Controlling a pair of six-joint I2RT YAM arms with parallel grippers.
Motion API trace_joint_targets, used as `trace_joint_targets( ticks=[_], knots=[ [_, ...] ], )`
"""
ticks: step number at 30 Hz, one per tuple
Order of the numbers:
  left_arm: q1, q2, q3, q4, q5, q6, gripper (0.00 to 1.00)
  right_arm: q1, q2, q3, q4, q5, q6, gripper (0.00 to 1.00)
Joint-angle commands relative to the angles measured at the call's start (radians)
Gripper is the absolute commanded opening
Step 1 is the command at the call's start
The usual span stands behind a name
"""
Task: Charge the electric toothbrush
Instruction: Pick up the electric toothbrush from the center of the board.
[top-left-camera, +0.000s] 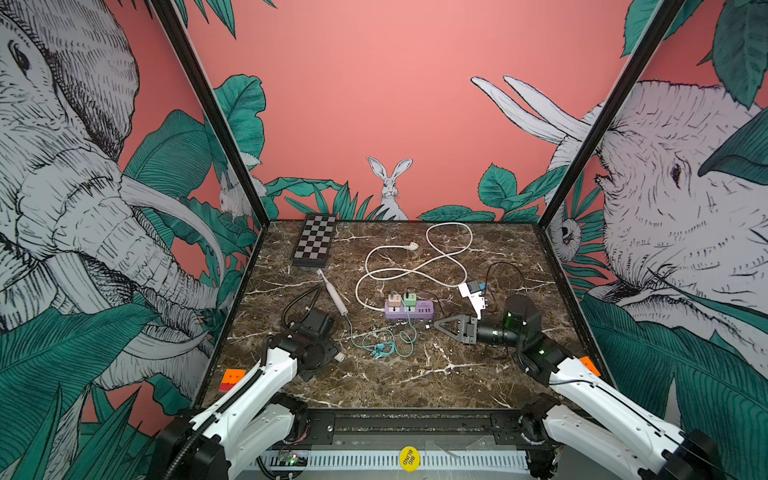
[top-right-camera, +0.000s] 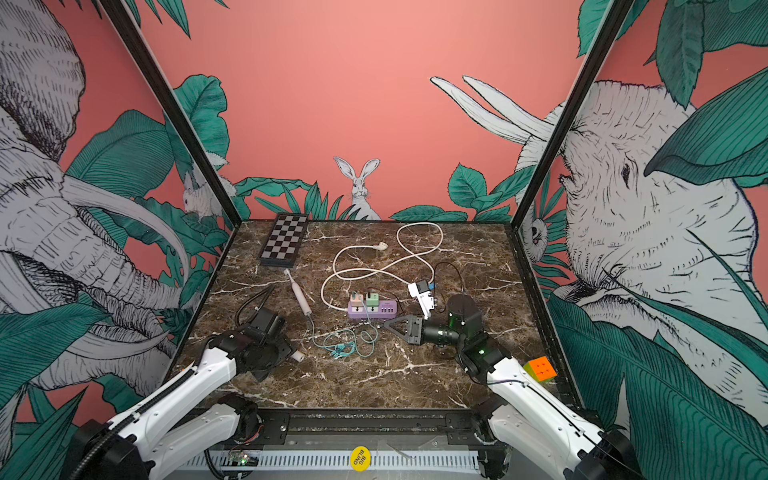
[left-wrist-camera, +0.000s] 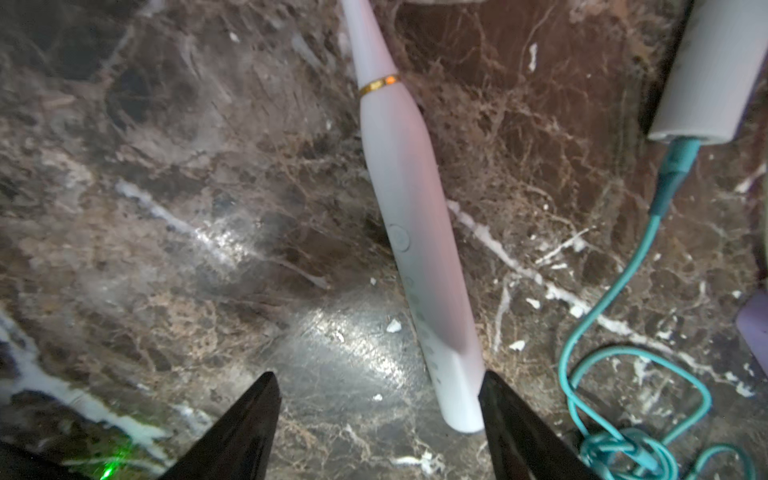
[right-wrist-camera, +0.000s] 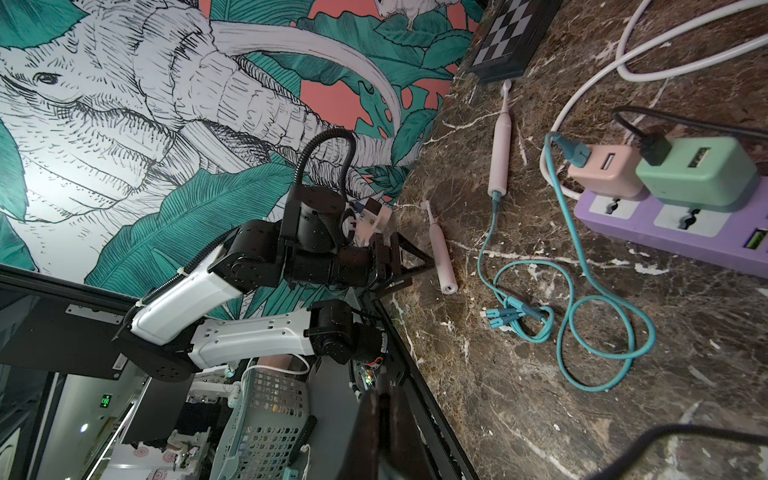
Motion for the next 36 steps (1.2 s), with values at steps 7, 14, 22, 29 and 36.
trace_joint_targets(
  ticks=[7,14,22,29,36],
  knots=[
    [0.004,0.121,0.031,0.081,-0.042,0.010,0.72,0.029,-0.002,0.030,0.009,0.029,-0.054,0.00],
    [0.004,0.227,0.035,0.125,-0.009,0.022,0.61,0.039,0.011,0.039,0.008,0.024,-0.068,0.00],
    [0.004,0.266,0.003,0.168,0.009,0.028,0.52,0.044,0.017,0.045,0.005,0.023,-0.077,0.00],
    [0.004,0.324,-0.037,0.234,0.058,0.022,0.48,0.052,0.030,0.052,0.019,0.022,-0.074,0.00],
    [0.004,0.350,-0.048,0.279,0.097,0.040,0.43,0.064,0.036,0.052,0.025,0.031,-0.074,0.00]
  ],
)
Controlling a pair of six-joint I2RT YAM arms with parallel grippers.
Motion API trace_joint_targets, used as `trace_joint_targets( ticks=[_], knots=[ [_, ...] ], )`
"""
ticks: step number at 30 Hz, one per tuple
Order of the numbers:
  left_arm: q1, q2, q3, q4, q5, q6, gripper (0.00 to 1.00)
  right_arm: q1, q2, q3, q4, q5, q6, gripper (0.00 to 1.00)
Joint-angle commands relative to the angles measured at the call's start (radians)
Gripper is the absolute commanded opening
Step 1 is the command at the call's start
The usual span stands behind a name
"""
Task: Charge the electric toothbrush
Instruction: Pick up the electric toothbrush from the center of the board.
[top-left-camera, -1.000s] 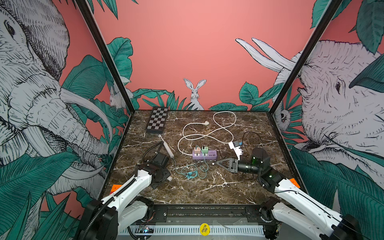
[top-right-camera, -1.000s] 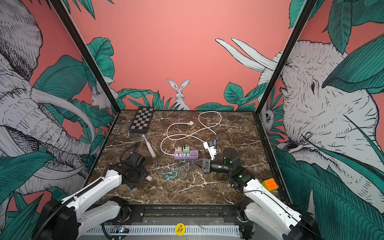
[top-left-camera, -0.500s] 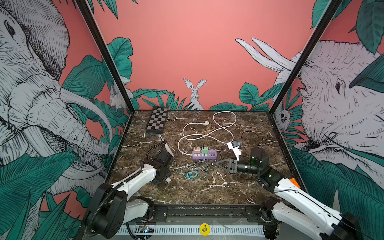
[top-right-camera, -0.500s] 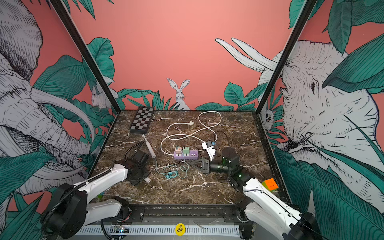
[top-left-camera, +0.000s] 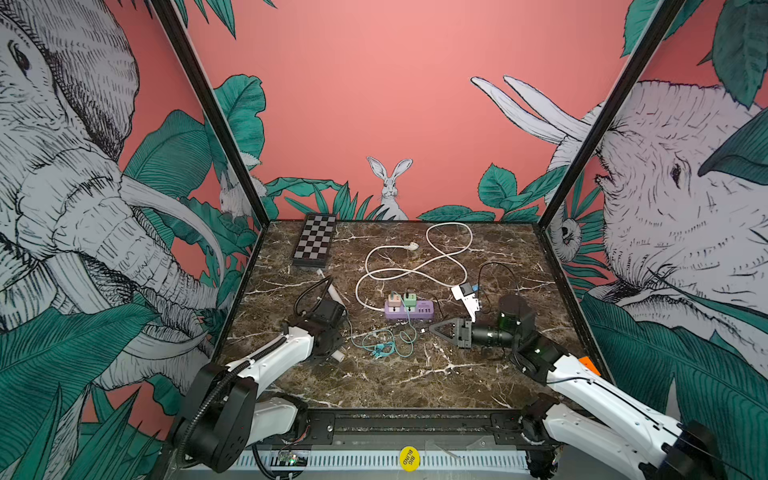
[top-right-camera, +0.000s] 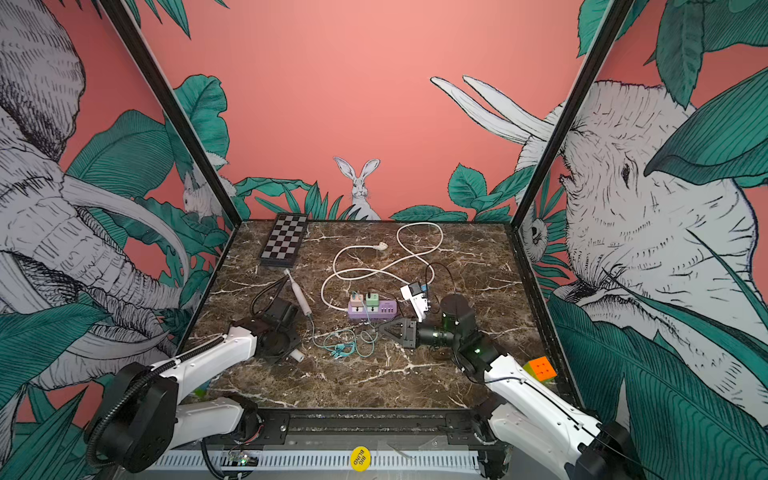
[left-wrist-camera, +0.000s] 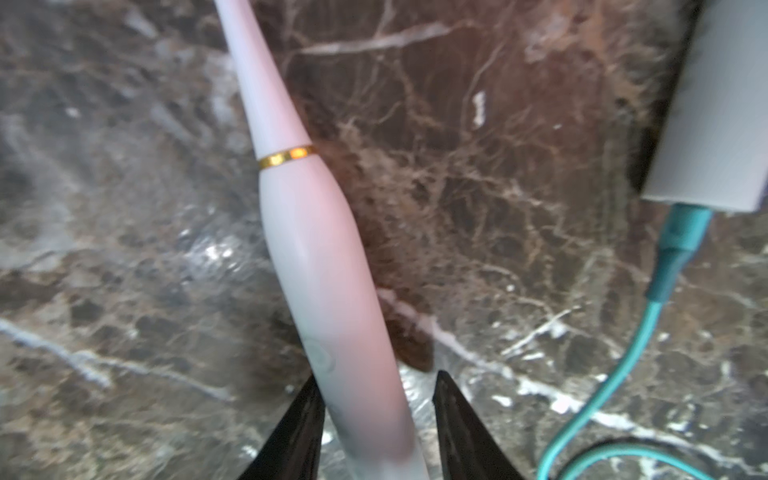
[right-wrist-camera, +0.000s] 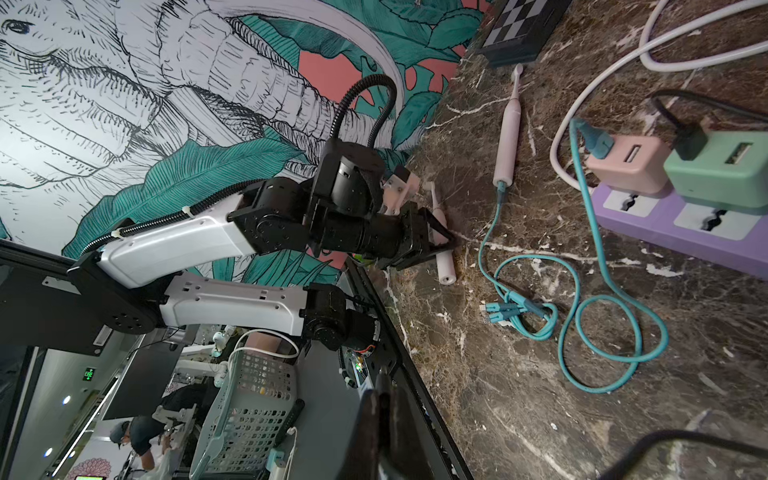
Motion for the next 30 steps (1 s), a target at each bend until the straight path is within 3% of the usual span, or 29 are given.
trace_joint_targets(
  ticks=[1,18,30],
  knots=[
    [0.002,0.075,-0.081,0.034,0.102,0.001,0.42,0.011,0.003,0.031,0.049,0.009,-0.012,0.00],
    [0.001,0.155,-0.096,0.091,0.128,0.032,0.27,0.023,0.010,0.043,0.041,0.011,-0.023,0.00],
    [0.002,0.253,-0.087,0.118,0.176,0.104,0.33,0.029,0.009,0.044,0.030,0.010,-0.030,0.00]
  ],
)
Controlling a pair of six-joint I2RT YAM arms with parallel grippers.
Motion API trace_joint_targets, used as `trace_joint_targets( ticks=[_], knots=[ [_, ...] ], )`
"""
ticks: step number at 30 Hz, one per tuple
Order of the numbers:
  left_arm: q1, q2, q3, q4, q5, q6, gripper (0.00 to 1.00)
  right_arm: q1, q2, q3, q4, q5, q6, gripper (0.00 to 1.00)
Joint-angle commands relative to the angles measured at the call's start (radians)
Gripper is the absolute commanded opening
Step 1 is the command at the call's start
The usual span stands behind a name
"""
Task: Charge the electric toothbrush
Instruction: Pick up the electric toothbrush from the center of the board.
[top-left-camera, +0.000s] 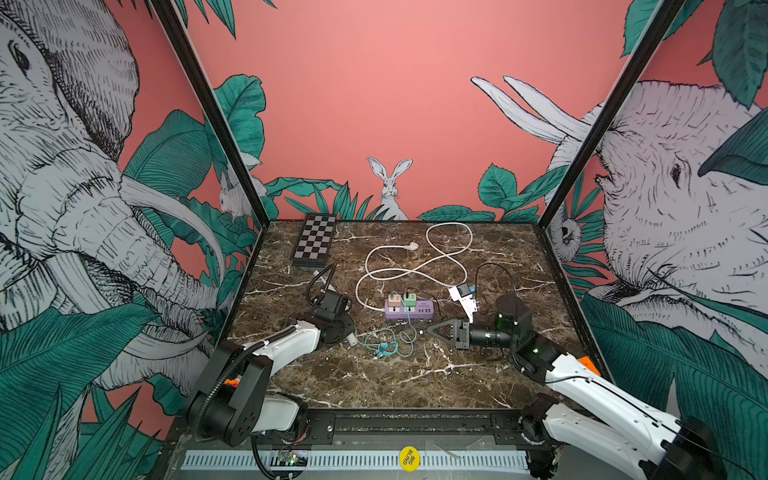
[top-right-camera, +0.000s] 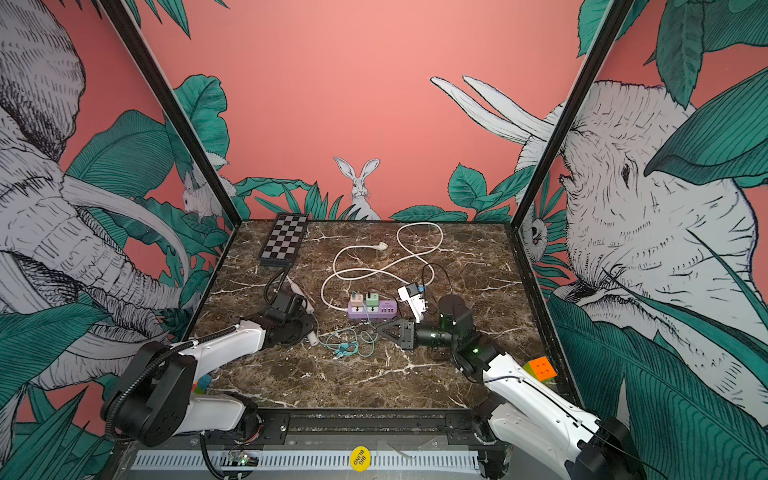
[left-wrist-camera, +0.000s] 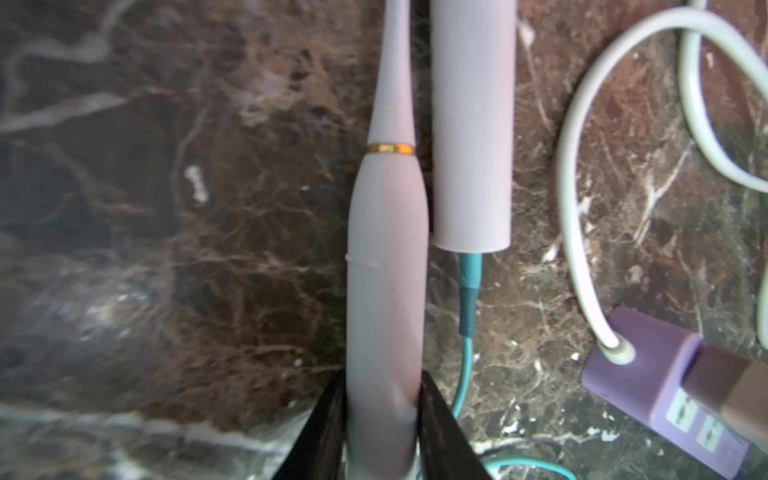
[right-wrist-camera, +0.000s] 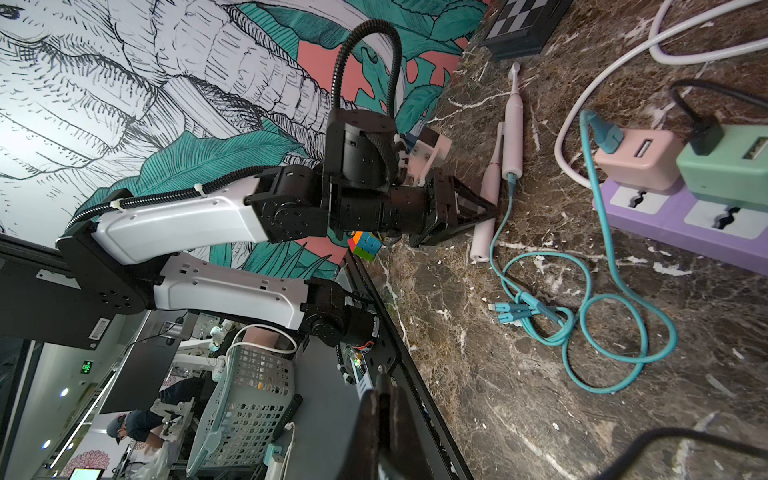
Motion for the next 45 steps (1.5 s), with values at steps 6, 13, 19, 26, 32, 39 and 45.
trace_joint_targets(
  ticks=[6,13,19,26,32,39,45],
  knots=[
    [0.002,0.114,-0.078,-0.230,0.051,0.051,0.28,0.011,-0.003,0.041,0.025,0.001,-0.022,0.00],
    [0.002,0.141,-0.079,-0.233,0.066,0.070,0.10,0.016,-0.003,0.039,0.025,0.004,-0.025,0.00],
    [0.004,0.041,-0.058,-0.347,0.058,0.094,0.00,0.019,-0.015,0.036,0.003,0.028,-0.047,0.00],
    [0.005,-0.270,0.009,-0.492,0.129,-0.009,0.00,0.042,-0.072,-0.005,0.112,0.104,-0.084,0.00],
    [0.004,-0.478,0.063,-0.396,0.237,-0.323,0.00,0.079,-0.118,-0.039,0.244,0.232,-0.193,0.00],
    [0.001,-0.486,0.227,-0.277,0.223,-0.539,0.00,0.174,-0.090,-0.047,0.431,0.346,-0.406,0.00],
    [-0.027,-0.444,0.284,-0.136,0.190,-0.638,0.00,0.290,0.034,-0.012,0.551,0.424,-0.506,0.00]
  ],
)
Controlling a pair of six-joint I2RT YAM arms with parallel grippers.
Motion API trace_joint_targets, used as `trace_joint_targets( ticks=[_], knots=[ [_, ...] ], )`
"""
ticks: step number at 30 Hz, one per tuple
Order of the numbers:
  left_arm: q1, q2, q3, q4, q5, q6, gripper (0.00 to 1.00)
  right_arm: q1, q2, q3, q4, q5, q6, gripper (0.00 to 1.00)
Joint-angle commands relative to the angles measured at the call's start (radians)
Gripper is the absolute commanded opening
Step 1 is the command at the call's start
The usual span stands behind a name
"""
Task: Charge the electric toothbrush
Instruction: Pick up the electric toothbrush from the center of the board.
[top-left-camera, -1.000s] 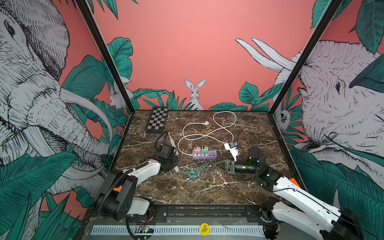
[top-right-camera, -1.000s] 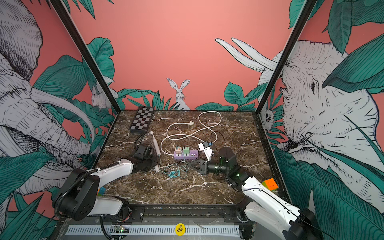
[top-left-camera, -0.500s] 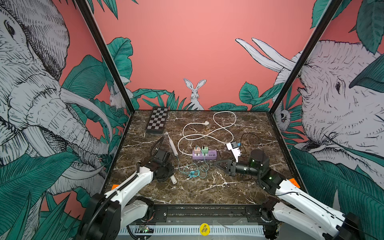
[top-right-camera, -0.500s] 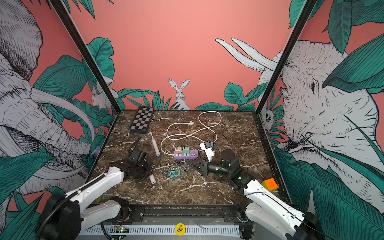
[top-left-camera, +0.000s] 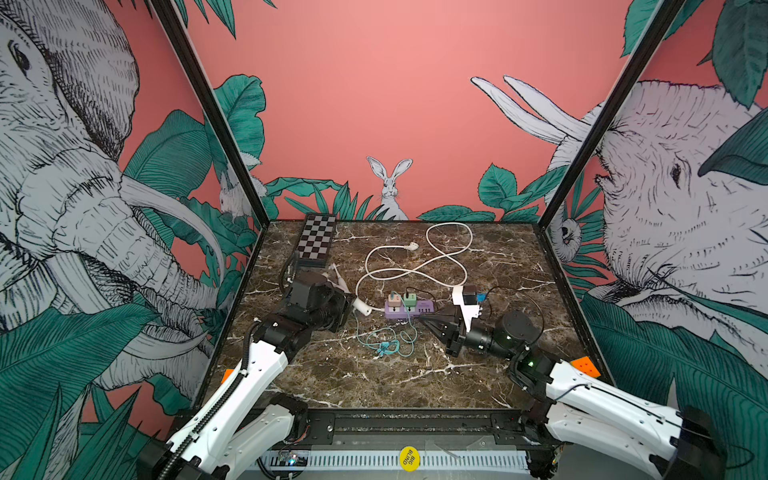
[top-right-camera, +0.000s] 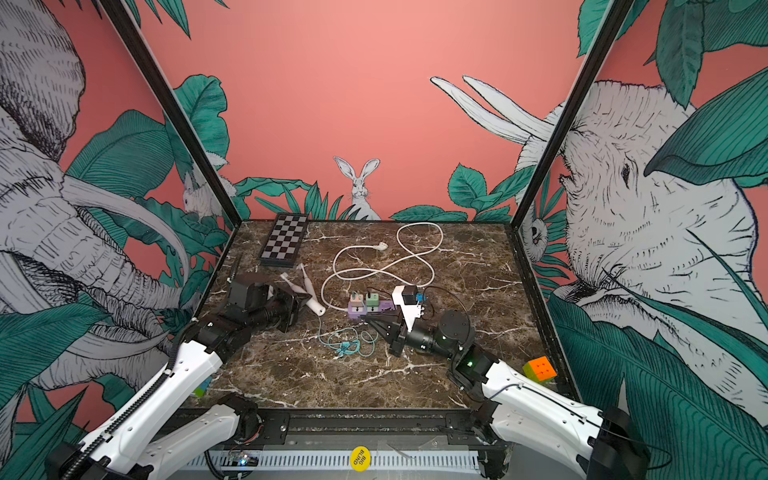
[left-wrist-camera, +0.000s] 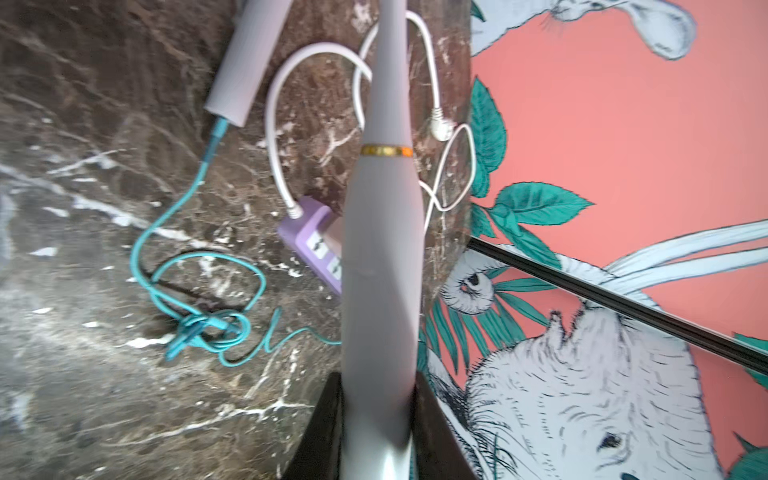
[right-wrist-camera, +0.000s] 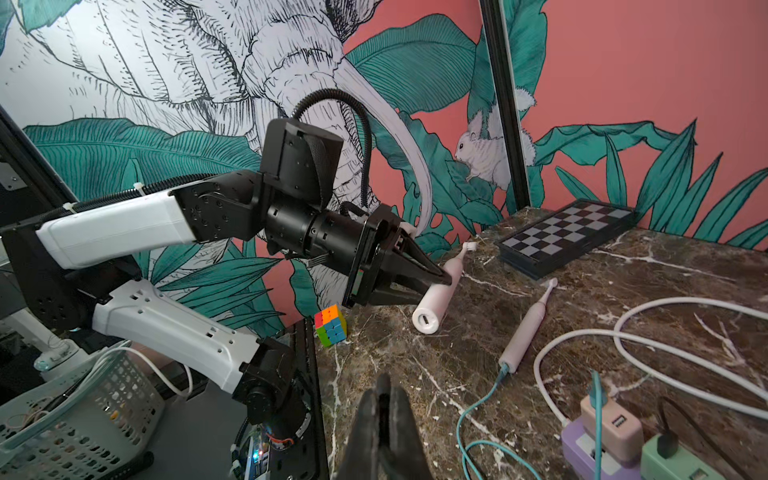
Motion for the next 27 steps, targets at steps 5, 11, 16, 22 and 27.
trace_joint_targets(
  ticks=[5,11,16,22,27],
  knots=[
    [-0.055,0.056,0.045,0.141,-0.020,-0.126,0.00,0.140,0.115,0.041,0.189,0.215,-0.239,0.00],
    [-0.084,0.050,0.018,0.180,-0.020,-0.173,0.00,0.181,0.210,0.034,0.291,0.300,-0.407,0.00],
    [-0.094,0.041,0.016,0.174,-0.010,-0.180,0.00,0.182,0.280,0.038,0.324,0.373,-0.539,0.00],
    [-0.098,0.026,0.006,0.154,-0.017,-0.191,0.00,0.183,0.332,0.052,0.359,0.412,-0.622,0.00],
    [-0.104,0.029,-0.005,0.162,-0.015,-0.197,0.00,0.185,0.358,0.060,0.394,0.422,-0.617,0.00]
  ],
)
